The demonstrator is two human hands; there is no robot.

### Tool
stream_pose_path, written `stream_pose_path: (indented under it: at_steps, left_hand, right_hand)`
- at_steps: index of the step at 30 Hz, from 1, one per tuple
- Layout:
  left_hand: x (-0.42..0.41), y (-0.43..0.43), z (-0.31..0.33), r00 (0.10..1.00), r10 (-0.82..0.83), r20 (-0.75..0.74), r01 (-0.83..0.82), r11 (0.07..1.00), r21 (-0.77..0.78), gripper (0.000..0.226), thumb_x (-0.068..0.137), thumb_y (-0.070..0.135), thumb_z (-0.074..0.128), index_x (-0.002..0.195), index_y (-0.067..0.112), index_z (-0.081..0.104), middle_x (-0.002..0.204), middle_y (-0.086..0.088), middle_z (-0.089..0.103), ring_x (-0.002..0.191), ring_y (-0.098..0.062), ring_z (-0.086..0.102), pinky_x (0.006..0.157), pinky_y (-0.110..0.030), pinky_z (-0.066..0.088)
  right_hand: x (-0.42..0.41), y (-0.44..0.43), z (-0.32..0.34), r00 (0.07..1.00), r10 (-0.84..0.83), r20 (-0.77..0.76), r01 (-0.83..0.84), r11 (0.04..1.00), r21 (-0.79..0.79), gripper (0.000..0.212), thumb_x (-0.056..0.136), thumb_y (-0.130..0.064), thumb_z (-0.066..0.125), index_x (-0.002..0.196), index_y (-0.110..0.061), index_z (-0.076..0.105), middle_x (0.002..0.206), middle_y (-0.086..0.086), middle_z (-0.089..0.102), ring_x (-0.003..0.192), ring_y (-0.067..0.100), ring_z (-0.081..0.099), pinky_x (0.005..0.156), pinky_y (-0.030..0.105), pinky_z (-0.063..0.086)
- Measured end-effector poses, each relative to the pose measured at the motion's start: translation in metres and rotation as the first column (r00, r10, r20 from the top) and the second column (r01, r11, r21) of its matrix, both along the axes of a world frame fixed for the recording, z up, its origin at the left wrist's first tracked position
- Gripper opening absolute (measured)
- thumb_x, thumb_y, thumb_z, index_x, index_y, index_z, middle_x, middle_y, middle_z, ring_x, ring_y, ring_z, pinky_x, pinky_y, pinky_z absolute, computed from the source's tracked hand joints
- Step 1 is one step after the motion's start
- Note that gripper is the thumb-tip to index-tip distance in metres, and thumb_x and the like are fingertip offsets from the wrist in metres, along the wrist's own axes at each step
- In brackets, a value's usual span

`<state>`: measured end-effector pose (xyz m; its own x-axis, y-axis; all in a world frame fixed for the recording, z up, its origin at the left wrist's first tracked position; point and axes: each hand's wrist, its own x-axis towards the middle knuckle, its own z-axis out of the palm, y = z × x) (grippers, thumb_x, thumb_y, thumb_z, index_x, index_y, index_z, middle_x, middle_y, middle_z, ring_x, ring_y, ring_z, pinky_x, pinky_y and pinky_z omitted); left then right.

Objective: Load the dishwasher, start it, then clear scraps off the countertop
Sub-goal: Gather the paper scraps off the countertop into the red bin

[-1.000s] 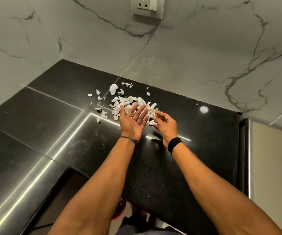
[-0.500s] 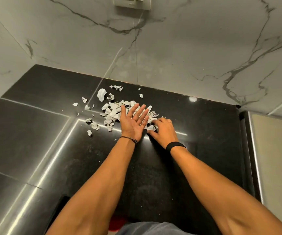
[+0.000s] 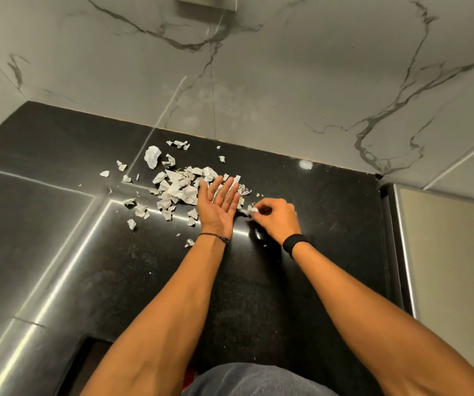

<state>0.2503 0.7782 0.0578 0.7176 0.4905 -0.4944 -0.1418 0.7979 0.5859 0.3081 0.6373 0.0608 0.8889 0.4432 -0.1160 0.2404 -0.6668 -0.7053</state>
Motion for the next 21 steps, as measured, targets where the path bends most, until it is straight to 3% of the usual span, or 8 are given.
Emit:
stream_pose_path:
  at_steps: [3, 6, 13, 17, 21]
  left_hand:
    - [-0.001, -0.008, -0.002, 1.000, -0.003, 0.004, 0.003, 1.000, -0.017, 0.055, 0.102, 0.053, 0.046, 0.133, 0.010, 0.060, 0.121, -0.013, 0.073, 0.113, -0.026, 0.070, 0.100, -0.039, 0.054]
    - [0.001, -0.012, -0.003, 1.000, -0.010, 0.011, 0.010, 1.000, -0.027, 0.051, 0.104, 0.051, 0.043, 0.132, 0.012, 0.062, 0.122, -0.010, 0.073, 0.118, -0.026, 0.067, 0.099, -0.037, 0.053]
    - [0.008, -0.012, 0.002, 0.993, -0.014, 0.114, 0.028, 0.992, -0.122, 0.057, 0.105, 0.052, 0.039, 0.136, 0.008, 0.058, 0.128, -0.018, 0.068, 0.120, -0.033, 0.065, 0.108, -0.047, 0.048]
    - [0.006, -0.009, -0.003, 0.989, 0.042, 0.145, -0.012, 0.978, -0.207, 0.057, 0.104, 0.051, 0.041, 0.134, 0.006, 0.060, 0.131, -0.020, 0.066, 0.123, -0.035, 0.063, 0.109, -0.047, 0.046]
    - [0.003, -0.002, -0.006, 0.978, 0.146, 0.151, -0.096, 0.949, -0.299, 0.051, 0.104, 0.045, 0.045, 0.124, 0.002, 0.064, 0.132, -0.023, 0.064, 0.115, -0.036, 0.067, 0.102, -0.046, 0.052]
  right_hand:
    - [0.005, 0.007, 0.016, 0.990, -0.054, -0.128, 0.083, 0.969, 0.233, 0.008, 0.083, -0.019, 0.079, 0.091, -0.019, 0.078, 0.084, -0.006, 0.075, 0.082, 0.009, 0.071, 0.082, 0.029, 0.058]
    - [0.004, 0.015, 0.036, 0.975, 0.033, -0.218, 0.054, 0.923, 0.382, 0.014, 0.084, -0.015, 0.079, 0.098, -0.015, 0.078, 0.092, -0.003, 0.076, 0.088, 0.010, 0.072, 0.083, 0.027, 0.059]
    - [-0.002, 0.029, 0.039, 0.972, 0.184, -0.148, -0.135, 0.946, 0.294, 0.021, 0.082, -0.017, 0.080, 0.103, -0.017, 0.078, 0.098, -0.003, 0.076, 0.094, 0.006, 0.070, 0.090, 0.026, 0.056]
    - [-0.012, 0.034, 0.036, 0.949, 0.309, -0.064, -0.296, 0.942, 0.157, 0.033, 0.083, -0.020, 0.080, 0.115, -0.021, 0.074, 0.107, -0.004, 0.075, 0.097, 0.002, 0.067, 0.088, 0.010, 0.048]
    - [-0.013, 0.034, 0.036, 0.971, 0.235, -0.028, -0.224, 0.950, 0.219, 0.030, 0.086, -0.023, 0.076, 0.116, -0.021, 0.075, 0.108, -0.006, 0.075, 0.095, 0.001, 0.068, 0.091, 0.017, 0.053]
